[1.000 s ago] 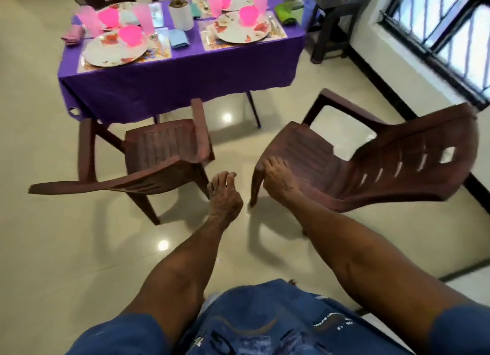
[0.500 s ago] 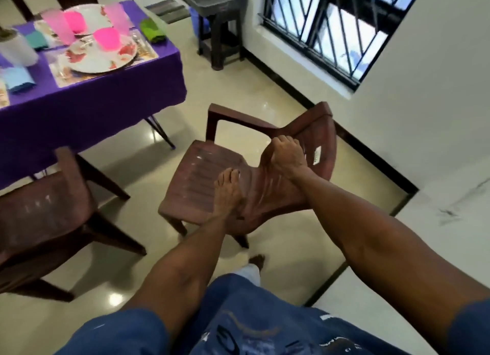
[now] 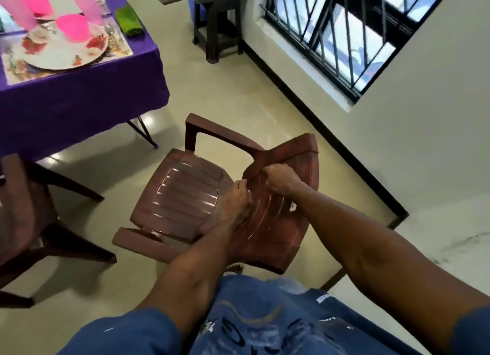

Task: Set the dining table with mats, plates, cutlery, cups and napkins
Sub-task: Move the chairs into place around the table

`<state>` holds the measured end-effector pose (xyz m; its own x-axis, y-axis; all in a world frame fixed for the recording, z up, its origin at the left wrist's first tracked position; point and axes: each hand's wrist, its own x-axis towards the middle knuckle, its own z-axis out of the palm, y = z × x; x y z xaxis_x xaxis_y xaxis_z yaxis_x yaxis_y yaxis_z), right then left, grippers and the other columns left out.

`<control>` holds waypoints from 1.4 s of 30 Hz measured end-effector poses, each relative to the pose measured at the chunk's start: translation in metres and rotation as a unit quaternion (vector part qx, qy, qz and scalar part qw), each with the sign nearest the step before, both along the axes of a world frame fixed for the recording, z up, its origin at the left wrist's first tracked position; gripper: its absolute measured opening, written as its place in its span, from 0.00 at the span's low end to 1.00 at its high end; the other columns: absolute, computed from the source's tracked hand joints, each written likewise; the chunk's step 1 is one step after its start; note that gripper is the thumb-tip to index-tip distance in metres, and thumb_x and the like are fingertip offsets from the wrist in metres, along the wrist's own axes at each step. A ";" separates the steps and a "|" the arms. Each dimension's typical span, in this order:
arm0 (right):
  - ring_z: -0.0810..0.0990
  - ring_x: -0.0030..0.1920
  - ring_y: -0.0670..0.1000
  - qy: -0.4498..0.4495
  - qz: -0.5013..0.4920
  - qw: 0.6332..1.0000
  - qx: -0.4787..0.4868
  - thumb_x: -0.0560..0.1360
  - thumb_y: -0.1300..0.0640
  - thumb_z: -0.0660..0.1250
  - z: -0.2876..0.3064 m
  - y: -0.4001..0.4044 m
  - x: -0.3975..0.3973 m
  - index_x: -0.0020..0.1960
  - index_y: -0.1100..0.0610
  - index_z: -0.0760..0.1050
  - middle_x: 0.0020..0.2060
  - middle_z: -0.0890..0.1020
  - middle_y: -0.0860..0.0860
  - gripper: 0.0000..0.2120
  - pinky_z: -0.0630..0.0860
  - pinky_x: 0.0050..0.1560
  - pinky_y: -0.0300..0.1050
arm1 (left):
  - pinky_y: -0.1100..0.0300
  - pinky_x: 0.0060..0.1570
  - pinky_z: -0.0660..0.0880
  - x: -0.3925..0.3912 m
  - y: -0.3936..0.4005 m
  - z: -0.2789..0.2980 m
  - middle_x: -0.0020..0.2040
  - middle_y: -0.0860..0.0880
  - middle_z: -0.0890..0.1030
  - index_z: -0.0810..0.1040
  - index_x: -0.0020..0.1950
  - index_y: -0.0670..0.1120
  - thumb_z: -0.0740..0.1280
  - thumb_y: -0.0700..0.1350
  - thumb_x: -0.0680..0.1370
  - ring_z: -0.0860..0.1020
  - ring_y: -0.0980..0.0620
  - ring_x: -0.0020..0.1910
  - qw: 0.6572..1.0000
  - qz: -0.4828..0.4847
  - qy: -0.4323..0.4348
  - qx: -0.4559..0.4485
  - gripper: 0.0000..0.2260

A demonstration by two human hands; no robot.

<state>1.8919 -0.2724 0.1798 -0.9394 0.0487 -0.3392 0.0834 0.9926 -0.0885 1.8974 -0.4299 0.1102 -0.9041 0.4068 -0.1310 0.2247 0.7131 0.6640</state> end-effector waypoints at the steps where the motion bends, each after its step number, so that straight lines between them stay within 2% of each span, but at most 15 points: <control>1: 0.80 0.53 0.59 -0.014 0.017 1.000 -0.001 0.74 0.61 0.60 -0.002 0.003 -0.008 0.52 0.59 0.77 0.51 0.82 0.56 0.10 0.73 0.52 0.52 | 0.45 0.54 0.75 -0.001 0.002 -0.004 0.59 0.40 0.75 0.74 0.61 0.40 0.57 0.45 0.81 0.76 0.40 0.55 1.000 0.004 -0.010 -0.002 0.13; 5: 0.80 0.54 0.60 -0.059 0.092 0.994 -0.015 0.74 0.60 0.60 -0.014 0.007 -0.036 0.56 0.58 0.77 0.54 0.82 0.57 0.13 0.75 0.51 0.52 | 0.45 0.51 0.74 -0.004 0.010 -0.007 0.58 0.40 0.77 0.73 0.61 0.43 0.49 0.52 0.79 0.76 0.39 0.54 0.996 0.069 -0.051 -0.021 0.21; 8: 0.80 0.54 0.61 -0.083 0.161 0.983 -0.017 0.74 0.59 0.60 -0.030 0.005 -0.050 0.56 0.58 0.77 0.54 0.82 0.57 0.13 0.75 0.49 0.50 | 0.49 0.54 0.73 0.002 0.012 -0.006 0.63 0.42 0.75 0.71 0.65 0.43 0.56 0.45 0.81 0.75 0.41 0.58 0.983 0.157 -0.086 -0.038 0.15; 11: 0.80 0.55 0.62 -0.094 0.238 0.966 -0.037 0.75 0.61 0.60 -0.034 0.003 -0.050 0.55 0.61 0.75 0.54 0.81 0.60 0.11 0.74 0.50 0.51 | 0.49 0.56 0.72 0.018 0.013 -0.002 0.63 0.40 0.75 0.71 0.66 0.43 0.57 0.44 0.81 0.75 0.40 0.59 0.966 0.229 -0.104 -0.069 0.15; 16: 0.78 0.58 0.62 -0.115 0.326 0.937 -0.055 0.74 0.61 0.60 -0.023 0.029 -0.022 0.58 0.61 0.76 0.57 0.79 0.61 0.14 0.75 0.55 0.52 | 0.51 0.53 0.75 0.053 0.039 0.026 0.57 0.39 0.80 0.77 0.57 0.42 0.60 0.45 0.79 0.78 0.40 0.55 0.908 0.374 -0.159 -0.105 0.11; 20: 0.79 0.57 0.61 -0.122 0.364 0.922 -0.042 0.76 0.60 0.60 -0.009 0.054 -0.001 0.59 0.61 0.77 0.57 0.80 0.59 0.14 0.75 0.55 0.52 | 0.57 0.46 0.73 0.082 0.070 0.047 0.52 0.41 0.82 0.80 0.54 0.41 0.65 0.47 0.78 0.80 0.43 0.51 0.886 0.408 -0.197 -0.104 0.11; 22: 0.79 0.57 0.60 -0.102 0.368 0.923 -0.046 0.77 0.60 0.60 0.000 0.060 0.006 0.59 0.62 0.77 0.57 0.80 0.60 0.14 0.75 0.54 0.51 | 0.56 0.49 0.74 0.099 0.087 0.052 0.54 0.43 0.82 0.81 0.56 0.42 0.64 0.51 0.79 0.79 0.44 0.52 0.880 0.420 -0.202 -0.095 0.15; 24: 0.80 0.55 0.61 -0.074 0.352 0.931 -0.066 0.77 0.59 0.61 0.008 0.067 0.012 0.59 0.63 0.76 0.55 0.80 0.60 0.13 0.75 0.53 0.51 | 0.53 0.52 0.74 0.116 0.103 0.056 0.55 0.44 0.81 0.80 0.57 0.44 0.61 0.56 0.80 0.78 0.45 0.52 0.872 0.433 -0.190 -0.128 0.18; 27: 0.80 0.47 0.59 -0.025 0.350 0.932 -0.089 0.78 0.56 0.60 0.009 0.082 0.021 0.53 0.62 0.78 0.50 0.82 0.59 0.12 0.73 0.46 0.48 | 0.52 0.47 0.74 0.132 0.127 0.065 0.50 0.44 0.81 0.80 0.54 0.46 0.56 0.57 0.81 0.77 0.46 0.45 0.856 0.477 -0.106 -0.169 0.19; 30: 0.79 0.42 0.58 0.017 0.383 0.913 -0.139 0.81 0.46 0.54 0.005 0.094 0.023 0.48 0.59 0.79 0.42 0.80 0.57 0.21 0.71 0.42 0.47 | 0.56 0.39 0.70 0.151 0.146 0.067 0.46 0.46 0.82 0.79 0.53 0.50 0.54 0.57 0.80 0.79 0.45 0.42 0.870 0.446 0.016 -0.207 0.17; 33: 0.79 0.39 0.54 0.002 0.488 0.858 -0.162 0.81 0.37 0.47 0.001 0.109 0.023 0.45 0.55 0.78 0.36 0.78 0.52 0.29 0.73 0.41 0.47 | 0.58 0.40 0.67 0.170 0.148 0.066 0.48 0.47 0.82 0.80 0.55 0.50 0.57 0.63 0.79 0.80 0.46 0.44 0.904 0.341 0.105 -0.238 0.21; 36: 0.77 0.35 0.50 0.029 0.555 0.819 -0.143 0.77 0.28 0.43 -0.005 0.130 0.021 0.46 0.51 0.78 0.35 0.79 0.49 0.34 0.74 0.37 0.44 | 0.57 0.45 0.72 0.171 0.142 0.064 0.53 0.49 0.82 0.78 0.63 0.50 0.63 0.64 0.76 0.80 0.47 0.49 0.911 0.285 0.101 -0.280 0.23; 39: 0.77 0.37 0.52 0.056 0.596 0.796 -0.093 0.72 0.23 0.46 -0.010 0.143 0.014 0.52 0.50 0.75 0.38 0.80 0.49 0.35 0.72 0.39 0.44 | 0.55 0.43 0.76 0.163 0.140 0.063 0.49 0.49 0.83 0.78 0.60 0.52 0.61 0.52 0.79 0.82 0.46 0.46 0.887 0.296 0.051 -0.350 0.13; 41: 0.80 0.39 0.55 0.078 0.606 0.788 -0.067 0.73 0.27 0.53 -0.011 0.145 0.009 0.54 0.50 0.74 0.42 0.82 0.50 0.29 0.69 0.39 0.44 | 0.56 0.38 0.73 0.161 0.139 0.061 0.45 0.48 0.83 0.79 0.57 0.51 0.59 0.48 0.79 0.82 0.45 0.42 0.882 0.278 0.055 -0.376 0.12; 42: 0.81 0.40 0.57 0.094 0.605 0.789 -0.053 0.75 0.33 0.56 -0.010 0.143 0.009 0.54 0.51 0.73 0.44 0.83 0.51 0.23 0.68 0.38 0.44 | 0.56 0.37 0.72 0.162 0.137 0.061 0.45 0.48 0.83 0.79 0.56 0.50 0.59 0.48 0.79 0.82 0.45 0.41 0.883 0.266 0.065 -0.381 0.11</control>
